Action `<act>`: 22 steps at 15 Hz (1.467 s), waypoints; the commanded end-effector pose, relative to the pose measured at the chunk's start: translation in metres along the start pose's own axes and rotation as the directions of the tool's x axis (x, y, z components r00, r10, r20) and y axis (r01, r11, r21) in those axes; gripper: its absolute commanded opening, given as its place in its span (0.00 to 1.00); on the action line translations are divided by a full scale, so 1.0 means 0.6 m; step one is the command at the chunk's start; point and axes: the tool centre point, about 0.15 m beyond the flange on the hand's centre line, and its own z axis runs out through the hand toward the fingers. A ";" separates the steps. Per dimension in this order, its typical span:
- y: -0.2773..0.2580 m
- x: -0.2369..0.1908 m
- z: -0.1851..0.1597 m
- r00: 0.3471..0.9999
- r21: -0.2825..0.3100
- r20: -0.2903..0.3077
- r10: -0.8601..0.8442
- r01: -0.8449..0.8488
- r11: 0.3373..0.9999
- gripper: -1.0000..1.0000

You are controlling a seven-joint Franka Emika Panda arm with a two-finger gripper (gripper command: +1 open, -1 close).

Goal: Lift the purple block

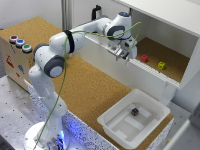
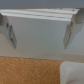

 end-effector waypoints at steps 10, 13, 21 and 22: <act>0.083 -0.115 0.113 1.000 0.074 -0.017 -0.010 0.011 0.997 1.00; 0.136 -0.160 0.148 0.999 0.081 0.001 0.034 -0.034 0.996 1.00; 0.225 -0.234 0.276 0.991 0.107 0.055 0.122 -0.128 0.986 1.00; 0.233 -0.237 0.295 0.986 0.121 0.047 0.160 -0.165 0.979 1.00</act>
